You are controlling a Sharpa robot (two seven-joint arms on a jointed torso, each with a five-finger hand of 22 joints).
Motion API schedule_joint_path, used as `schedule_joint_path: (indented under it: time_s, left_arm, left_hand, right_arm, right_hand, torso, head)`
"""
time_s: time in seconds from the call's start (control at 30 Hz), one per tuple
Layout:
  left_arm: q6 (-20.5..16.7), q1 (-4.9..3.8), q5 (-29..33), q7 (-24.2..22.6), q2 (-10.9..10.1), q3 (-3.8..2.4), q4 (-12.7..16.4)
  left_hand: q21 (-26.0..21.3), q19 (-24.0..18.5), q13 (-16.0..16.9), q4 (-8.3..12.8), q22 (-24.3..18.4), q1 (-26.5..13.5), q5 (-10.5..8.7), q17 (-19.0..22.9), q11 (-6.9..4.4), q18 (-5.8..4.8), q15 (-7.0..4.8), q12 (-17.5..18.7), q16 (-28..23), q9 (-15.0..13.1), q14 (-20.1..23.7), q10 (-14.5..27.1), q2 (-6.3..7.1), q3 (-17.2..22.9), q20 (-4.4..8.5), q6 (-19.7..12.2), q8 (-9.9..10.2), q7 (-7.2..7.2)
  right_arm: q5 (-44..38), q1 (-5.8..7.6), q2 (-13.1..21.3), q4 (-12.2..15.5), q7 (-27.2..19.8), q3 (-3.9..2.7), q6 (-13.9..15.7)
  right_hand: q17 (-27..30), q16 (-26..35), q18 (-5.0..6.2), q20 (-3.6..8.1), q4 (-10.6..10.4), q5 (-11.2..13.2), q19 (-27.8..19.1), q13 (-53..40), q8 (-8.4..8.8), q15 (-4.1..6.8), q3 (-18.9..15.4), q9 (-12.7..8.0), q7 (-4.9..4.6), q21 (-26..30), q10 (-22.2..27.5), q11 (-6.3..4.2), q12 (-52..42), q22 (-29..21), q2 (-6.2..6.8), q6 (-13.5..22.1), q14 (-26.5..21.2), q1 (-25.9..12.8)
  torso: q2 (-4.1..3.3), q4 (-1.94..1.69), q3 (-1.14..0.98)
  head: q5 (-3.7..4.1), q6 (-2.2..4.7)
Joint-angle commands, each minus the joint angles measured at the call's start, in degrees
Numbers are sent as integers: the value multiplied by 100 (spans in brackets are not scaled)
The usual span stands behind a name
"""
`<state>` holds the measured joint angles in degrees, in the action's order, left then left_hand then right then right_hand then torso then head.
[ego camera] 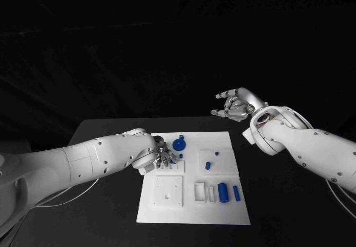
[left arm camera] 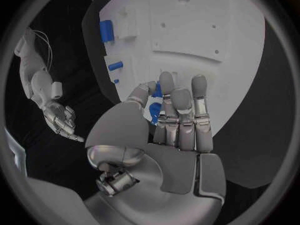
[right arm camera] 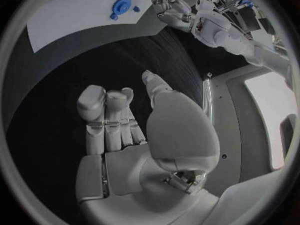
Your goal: Assemble the parts on the task board
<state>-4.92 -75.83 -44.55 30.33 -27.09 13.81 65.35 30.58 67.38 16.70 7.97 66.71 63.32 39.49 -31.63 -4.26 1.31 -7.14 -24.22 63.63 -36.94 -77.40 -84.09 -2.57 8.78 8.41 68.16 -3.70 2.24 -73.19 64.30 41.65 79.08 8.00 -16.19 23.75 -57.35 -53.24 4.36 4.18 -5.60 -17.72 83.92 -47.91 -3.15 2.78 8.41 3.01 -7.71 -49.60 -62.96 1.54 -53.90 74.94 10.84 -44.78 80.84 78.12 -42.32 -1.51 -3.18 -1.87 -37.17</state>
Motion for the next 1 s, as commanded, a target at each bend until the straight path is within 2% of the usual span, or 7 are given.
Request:
schedule_joint_path:
  time_s: [0.03,0.4,1.0]
  left_arm:
    - [27,22,-26,34,5,-1,9]
    - [44,60,-48,58,-57,-1,46]
    - [108,82,-54,107,-149,-1,118]
  left_hand:
    - [-44,35,-5,244,24,6,-1,4,-22,-111,-33,-3,-35,-2510,-8,-261,-72,200,9,434,-37,-378]
    - [-184,99,2,235,192,6,-4,-6,-25,-121,-42,-46,-15,-2541,-24,-264,-66,184,18,460,-46,-387]
    - [-343,204,7,235,406,11,-2,-21,-41,-131,-62,-173,29,-2521,-74,-265,-49,166,36,495,-46,-400]
  right_arm:
    - [11,2,-8,-13,-41,-4,-31]
    - [24,2,-13,-54,-54,-4,-30]
    - [32,2,-28,-100,-62,-4,-45]
  right_hand:
    - [6,25,88,-3,35,-33,64,11,3,31,-3,12,-1,21,33,-30,-24,611,-8,-109,-4,-43]
    - [8,25,86,1,73,-26,65,18,-4,36,-9,20,10,26,35,-36,-27,611,-40,-263,-3,-64]
    - [8,25,86,1,73,-26,65,18,-4,36,-9,20,10,26,35,-36,-27,611,-40,-263,-3,-64]
  torso:
    - [3,1,3]
    - [2,-3,-1]
    - [2,1,-1]
  head:
    - [0,-21]
    - [2,-40]
    - [5,-50]
